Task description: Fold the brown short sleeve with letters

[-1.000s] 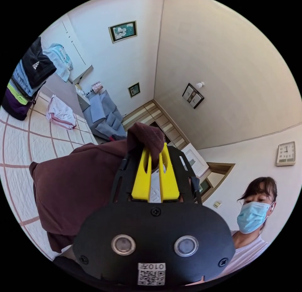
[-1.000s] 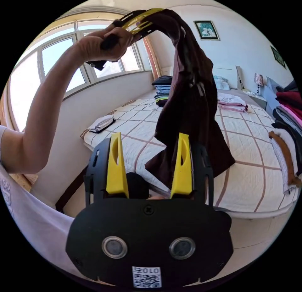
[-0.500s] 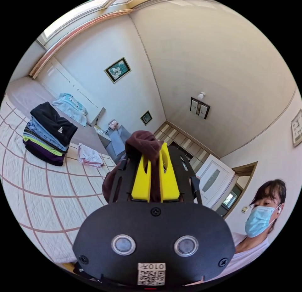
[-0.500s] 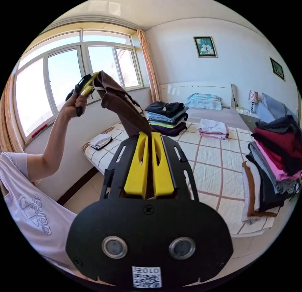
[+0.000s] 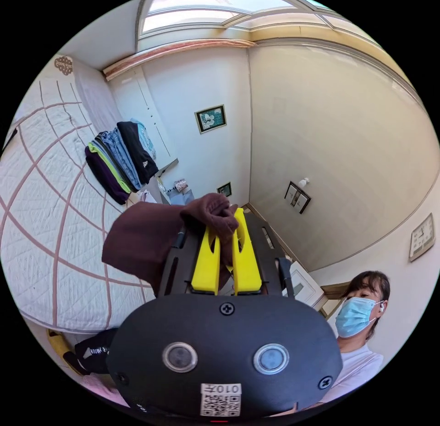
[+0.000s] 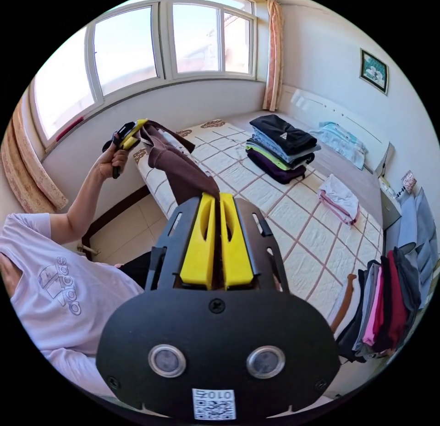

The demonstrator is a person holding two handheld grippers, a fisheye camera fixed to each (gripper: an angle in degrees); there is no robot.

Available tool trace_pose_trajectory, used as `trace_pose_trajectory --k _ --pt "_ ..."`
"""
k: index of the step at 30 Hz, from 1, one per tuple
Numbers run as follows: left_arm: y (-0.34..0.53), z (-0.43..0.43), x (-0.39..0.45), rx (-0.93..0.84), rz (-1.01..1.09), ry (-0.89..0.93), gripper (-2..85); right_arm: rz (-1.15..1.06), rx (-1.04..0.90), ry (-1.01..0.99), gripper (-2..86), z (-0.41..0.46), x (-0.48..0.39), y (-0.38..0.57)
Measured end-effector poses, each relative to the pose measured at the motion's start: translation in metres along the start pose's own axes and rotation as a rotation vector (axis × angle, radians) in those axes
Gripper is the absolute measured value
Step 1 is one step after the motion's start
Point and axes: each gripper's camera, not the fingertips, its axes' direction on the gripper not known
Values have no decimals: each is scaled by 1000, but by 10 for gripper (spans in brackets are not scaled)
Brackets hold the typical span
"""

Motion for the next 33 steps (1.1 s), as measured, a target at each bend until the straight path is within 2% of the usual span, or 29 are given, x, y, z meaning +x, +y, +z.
trace_pose_trajectory --k 3,5,7,9,10,11,12,15,18,20,22,23,25,26,28,31,33 --pt "13 -12 -5 -22 26 -20 80 -36 26 33 32 -1 -10 -12" --pt "27 -17 -4 -41 69 -38 80 -108 161 135 33 -12 -27 -9" --pt "60 -16 -10 -84 100 -102 80 -69 224 162 32 4 -28 1" --pt "94 -8 -31 -149 66 -206 81 -95 9 186 29 61 -22 5" --pt "117 1 -56 -227 20 -252 81 -52 -205 228 26 113 -7 11" --pt "130 7 -72 -275 -21 -264 81 -4 -368 187 24 159 8 24" --pt "159 16 -104 -358 -118 -265 81 5 -409 147 23 177 13 32" --pt "227 18 -151 -394 -263 -191 84 3 -435 76 22 220 9 69" --pt "276 22 -167 -539 -236 -258 90 -7 -443 49 26 240 -1 102" --pt "300 28 -164 -667 -148 -306 98 24 -416 46 32 251 1 131" --pt "329 36 -141 -825 61 -420 107 72 -341 14 35 248 4 149" --pt "336 37 -133 -855 126 -457 107 98 -288 -4 36 244 6 158" --pt "365 37 -97 -935 414 -630 106 123 -231 -20 37 238 8 167" --pt "372 36 -89 -950 480 -671 106 133 -215 -25 38 237 10 171" --pt "398 40 -64 -1008 741 -830 105 146 -219 -32 38 237 12 171" --pt "425 56 -45 -1080 1031 -957 104 151 -234 -35 38 238 14 167" --pt "441 69 -36 -1114 1194 -976 101 153 -237 -37 38 237 14 164"
